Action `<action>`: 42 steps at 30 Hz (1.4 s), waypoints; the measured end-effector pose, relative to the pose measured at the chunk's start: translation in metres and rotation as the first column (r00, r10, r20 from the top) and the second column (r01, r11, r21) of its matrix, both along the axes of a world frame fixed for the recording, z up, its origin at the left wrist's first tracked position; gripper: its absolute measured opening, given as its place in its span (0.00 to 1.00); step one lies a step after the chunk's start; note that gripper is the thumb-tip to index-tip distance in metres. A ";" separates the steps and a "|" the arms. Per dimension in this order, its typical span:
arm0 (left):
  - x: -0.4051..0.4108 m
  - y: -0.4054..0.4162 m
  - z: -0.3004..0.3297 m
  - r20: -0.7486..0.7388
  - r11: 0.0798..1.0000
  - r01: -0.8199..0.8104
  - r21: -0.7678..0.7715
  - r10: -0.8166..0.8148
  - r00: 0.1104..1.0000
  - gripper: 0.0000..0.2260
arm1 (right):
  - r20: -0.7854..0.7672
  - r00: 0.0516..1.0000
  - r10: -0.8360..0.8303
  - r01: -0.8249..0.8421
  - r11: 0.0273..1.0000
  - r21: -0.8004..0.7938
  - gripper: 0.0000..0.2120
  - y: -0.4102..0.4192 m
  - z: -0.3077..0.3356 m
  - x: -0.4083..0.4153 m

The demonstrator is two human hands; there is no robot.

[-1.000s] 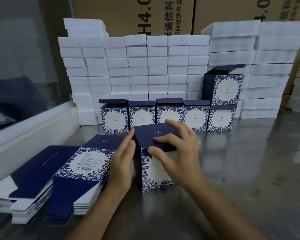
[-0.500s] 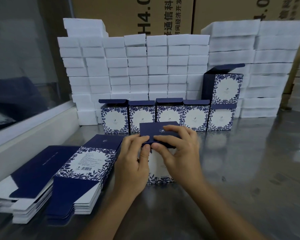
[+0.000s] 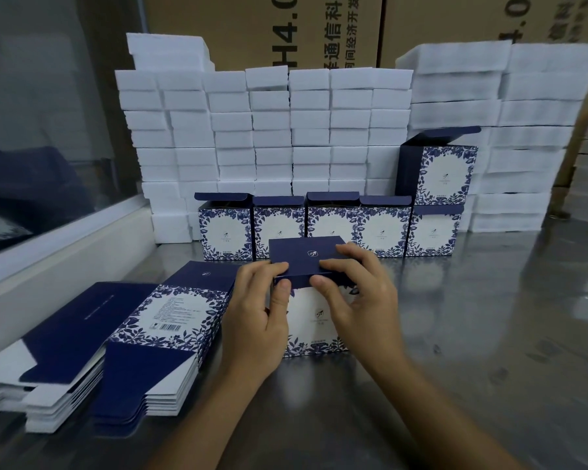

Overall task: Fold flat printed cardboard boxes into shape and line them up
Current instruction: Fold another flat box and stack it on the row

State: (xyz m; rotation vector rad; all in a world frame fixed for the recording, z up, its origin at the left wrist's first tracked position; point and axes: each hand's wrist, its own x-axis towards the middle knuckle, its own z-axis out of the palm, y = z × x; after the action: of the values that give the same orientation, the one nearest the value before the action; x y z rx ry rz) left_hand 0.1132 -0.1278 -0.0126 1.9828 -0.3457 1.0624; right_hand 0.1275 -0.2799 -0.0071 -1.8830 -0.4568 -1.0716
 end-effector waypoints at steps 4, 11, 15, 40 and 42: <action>0.004 0.005 -0.001 -0.005 1.000 -0.016 -0.016 0.016 1.000 0.13 | -0.076 0.997 0.028 -0.022 0.997 0.076 0.08 -0.008 -0.006 0.005; 0.003 0.000 -0.010 -0.042 1.000 -0.017 -0.014 0.016 0.999 0.16 | -0.078 0.996 -0.049 0.063 0.979 0.193 0.08 -0.006 -0.006 0.005; 0.000 -0.003 -0.013 -0.119 0.998 0.068 -0.016 -0.070 0.991 0.23 | -0.233 0.966 -0.109 0.118 0.993 0.023 0.25 -0.004 -0.014 0.001; 0.064 0.010 -0.037 -0.505 0.987 -0.071 0.147 0.136 0.852 0.11 | -0.104 0.974 -0.201 0.212 0.971 0.111 0.64 -0.052 0.023 0.063; 0.073 0.009 -0.038 -0.521 0.977 -0.105 0.188 0.190 0.832 0.11 | -0.052 0.972 -0.230 0.235 0.962 0.139 0.63 -0.059 0.037 0.077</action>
State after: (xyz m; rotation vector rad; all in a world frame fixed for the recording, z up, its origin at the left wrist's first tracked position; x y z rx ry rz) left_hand 0.1858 -0.1184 -0.0504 2.3761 0.0368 0.5331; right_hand 0.2045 -0.3394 0.0300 -1.8544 -0.1343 -1.1893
